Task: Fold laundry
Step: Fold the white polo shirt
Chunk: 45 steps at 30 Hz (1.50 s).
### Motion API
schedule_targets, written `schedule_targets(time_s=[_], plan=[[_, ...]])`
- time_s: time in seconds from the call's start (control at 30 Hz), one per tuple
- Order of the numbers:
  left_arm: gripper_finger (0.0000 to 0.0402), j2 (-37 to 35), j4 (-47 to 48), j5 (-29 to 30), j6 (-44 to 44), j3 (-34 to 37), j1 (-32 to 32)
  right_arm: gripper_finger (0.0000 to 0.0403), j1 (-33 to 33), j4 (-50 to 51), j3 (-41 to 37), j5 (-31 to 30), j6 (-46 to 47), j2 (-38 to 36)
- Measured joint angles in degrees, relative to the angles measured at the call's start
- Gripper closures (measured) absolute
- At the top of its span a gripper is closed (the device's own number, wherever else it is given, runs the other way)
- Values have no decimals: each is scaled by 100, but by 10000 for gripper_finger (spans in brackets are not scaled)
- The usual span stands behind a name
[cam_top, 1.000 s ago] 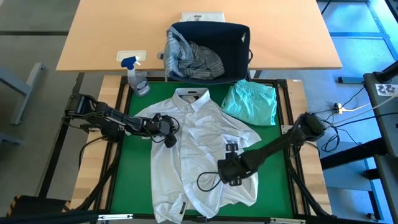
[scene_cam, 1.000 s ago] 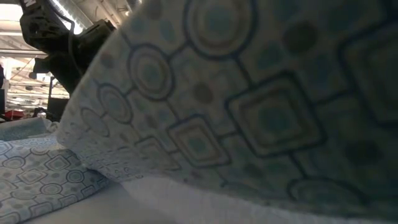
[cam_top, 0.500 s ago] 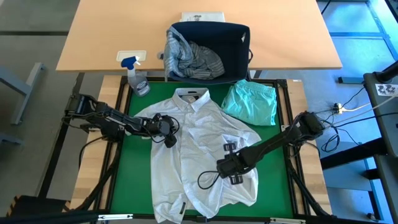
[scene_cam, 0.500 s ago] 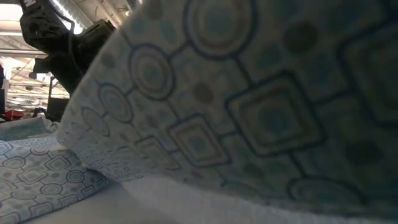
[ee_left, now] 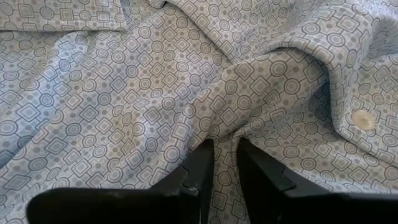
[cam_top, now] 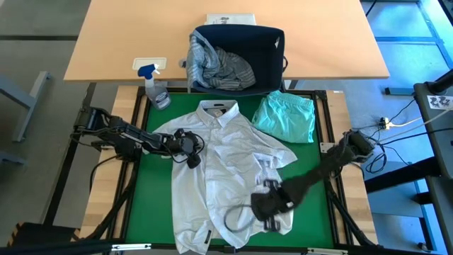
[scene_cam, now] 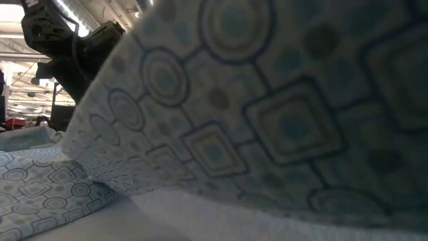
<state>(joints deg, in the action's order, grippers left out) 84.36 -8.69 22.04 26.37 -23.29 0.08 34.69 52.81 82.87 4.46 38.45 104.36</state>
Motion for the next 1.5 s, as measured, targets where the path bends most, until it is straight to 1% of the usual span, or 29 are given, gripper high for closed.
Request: schedule_targets(time_s=[0.07,0.17,0.23,0.3,0.37,0.47,0.53,0.63,0.7,0.77,0.87,0.97,1.07,1.13,1.23,1.37,1.43,1.5], plan=[[331,0,-2,0,0,0,0,391,281,-40,0,123,564,0],[331,0,0,0,1,0,0,388,742,-41,0,105,1253,0],[331,-2,-2,0,2,0,1,387,970,-93,0,-89,1549,22],[331,-2,-2,0,0,0,0,385,1119,-125,0,-463,1778,37],[331,-2,-2,0,0,0,0,379,1078,-25,0,-830,1969,39],[331,-2,-2,1,3,0,0,350,762,222,0,-949,1997,39],[331,-2,-4,2,4,0,0,320,513,297,-2,-953,1688,39],[331,-2,-11,0,6,0,0,272,98,300,-58,-968,773,37],[331,-2,-13,0,6,0,2,247,-218,324,-228,-897,309,37],[331,-2,-13,0,4,0,1,230,-562,319,-459,-632,-160,39],[331,-2,-13,0,4,0,0,222,-974,136,-868,-230,-655,39],[331,-2,-14,0,4,0,1,222,-1265,-243,-1177,2,-993,44],[331,-2,-15,0,7,0,1,222,-1509,-558,-1323,304,-1277,44],[331,-2,-15,0,4,0,0,223,-1618,-596,-1335,393,-1394,44],[331,-2,-15,0,7,0,2,238,-1713,-633,-1333,436,-1529,44],[331,-2,-18,0,4,0,2,277,-1749,-637,-1333,800,-1734,44],[331,-2,-17,0,2,0,2,306,-1748,-633,-1333,927,-1774,44],[331,-2,-20,0,2,-2,2,345,-1747,-625,-1333,1024,-1690,14]])
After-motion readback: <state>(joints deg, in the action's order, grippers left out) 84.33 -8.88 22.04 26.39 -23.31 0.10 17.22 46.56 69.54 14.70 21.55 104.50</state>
